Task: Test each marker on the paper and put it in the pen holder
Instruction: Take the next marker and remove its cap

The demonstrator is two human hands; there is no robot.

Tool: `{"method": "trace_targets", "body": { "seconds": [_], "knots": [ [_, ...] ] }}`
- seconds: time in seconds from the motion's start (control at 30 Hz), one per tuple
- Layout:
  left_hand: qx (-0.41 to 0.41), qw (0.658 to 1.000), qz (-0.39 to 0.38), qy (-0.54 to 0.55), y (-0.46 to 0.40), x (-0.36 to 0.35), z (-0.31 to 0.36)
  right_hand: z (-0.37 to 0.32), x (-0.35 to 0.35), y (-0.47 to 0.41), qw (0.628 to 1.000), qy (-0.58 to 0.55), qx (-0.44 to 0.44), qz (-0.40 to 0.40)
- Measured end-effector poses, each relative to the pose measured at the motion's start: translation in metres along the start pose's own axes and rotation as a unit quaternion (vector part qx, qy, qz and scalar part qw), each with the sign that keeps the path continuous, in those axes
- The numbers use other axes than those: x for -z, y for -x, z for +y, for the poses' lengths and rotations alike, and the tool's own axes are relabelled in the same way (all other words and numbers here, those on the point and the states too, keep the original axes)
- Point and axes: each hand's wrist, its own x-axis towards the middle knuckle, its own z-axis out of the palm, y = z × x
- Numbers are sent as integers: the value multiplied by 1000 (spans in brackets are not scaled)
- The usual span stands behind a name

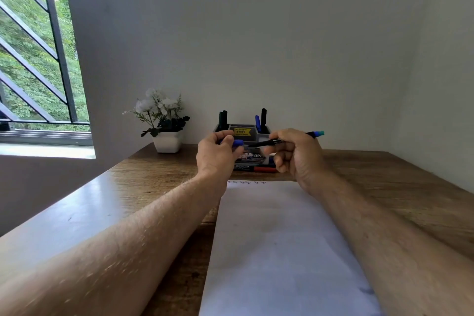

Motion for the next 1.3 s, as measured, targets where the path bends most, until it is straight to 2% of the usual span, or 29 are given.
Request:
{"method": "trace_targets", "body": {
  "seconds": [0.13, 0.5, 0.8, 1.3],
  "knots": [
    [14, 1000, 1, 21, -1, 0, 0, 0, 0, -1, 1000, -26, -2, 2],
    [26, 997, -53, 54, 3, -4, 1, -1, -5, 1, 1000, 0, 0, -17],
    [43, 991, -41, 119, -2, 0, 4, -3, -3, 0, 1000, -26, 12, 4],
    [36, 989, -76, 124, 1, -1, 4, -2, -5, 1, 1000, 9, 16, -12]
  ]
}}
